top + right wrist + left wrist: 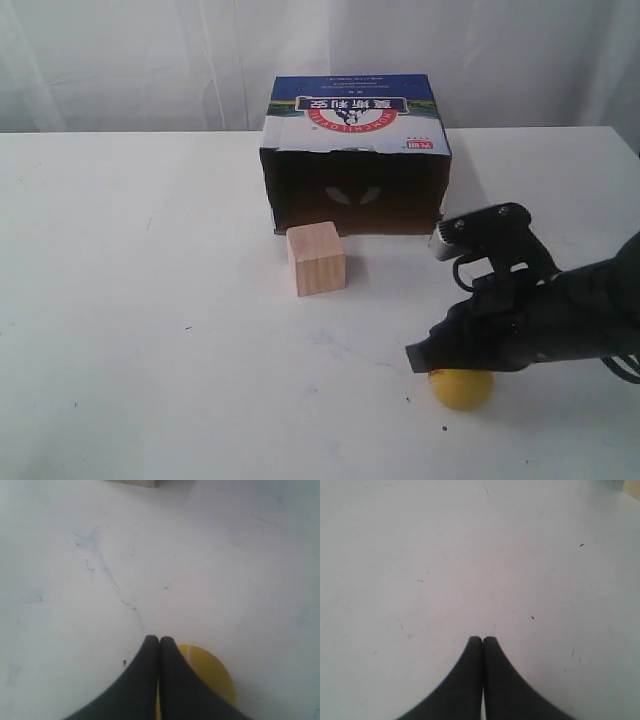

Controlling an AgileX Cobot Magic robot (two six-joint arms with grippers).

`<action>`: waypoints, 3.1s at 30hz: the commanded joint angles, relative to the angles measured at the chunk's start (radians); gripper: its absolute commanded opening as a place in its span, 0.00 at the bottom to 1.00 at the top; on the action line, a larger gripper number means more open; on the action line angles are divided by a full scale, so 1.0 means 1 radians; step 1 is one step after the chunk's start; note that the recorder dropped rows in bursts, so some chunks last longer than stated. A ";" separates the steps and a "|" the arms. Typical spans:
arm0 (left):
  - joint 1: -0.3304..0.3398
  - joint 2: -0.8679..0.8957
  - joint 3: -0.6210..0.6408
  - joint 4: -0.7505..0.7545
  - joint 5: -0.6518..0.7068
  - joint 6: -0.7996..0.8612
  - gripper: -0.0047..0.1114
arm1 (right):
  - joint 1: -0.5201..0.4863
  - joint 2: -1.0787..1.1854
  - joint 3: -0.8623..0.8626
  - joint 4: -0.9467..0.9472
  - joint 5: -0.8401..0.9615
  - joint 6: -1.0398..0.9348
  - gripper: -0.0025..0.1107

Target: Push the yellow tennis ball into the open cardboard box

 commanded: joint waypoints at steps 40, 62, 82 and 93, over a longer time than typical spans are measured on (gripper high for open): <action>-0.006 -0.004 0.002 -0.014 0.028 0.001 0.04 | -0.001 0.077 -0.196 -0.349 0.078 0.350 0.02; -0.006 -0.004 0.002 -0.014 0.028 0.001 0.04 | -0.001 0.293 -0.226 -0.375 -0.586 0.373 0.02; -0.006 -0.004 0.002 -0.014 0.028 0.001 0.04 | -0.178 0.368 -0.343 -0.359 -0.300 0.331 0.02; -0.006 -0.004 0.002 -0.014 0.028 0.001 0.04 | -0.178 0.504 -0.445 -0.359 -0.178 0.333 0.02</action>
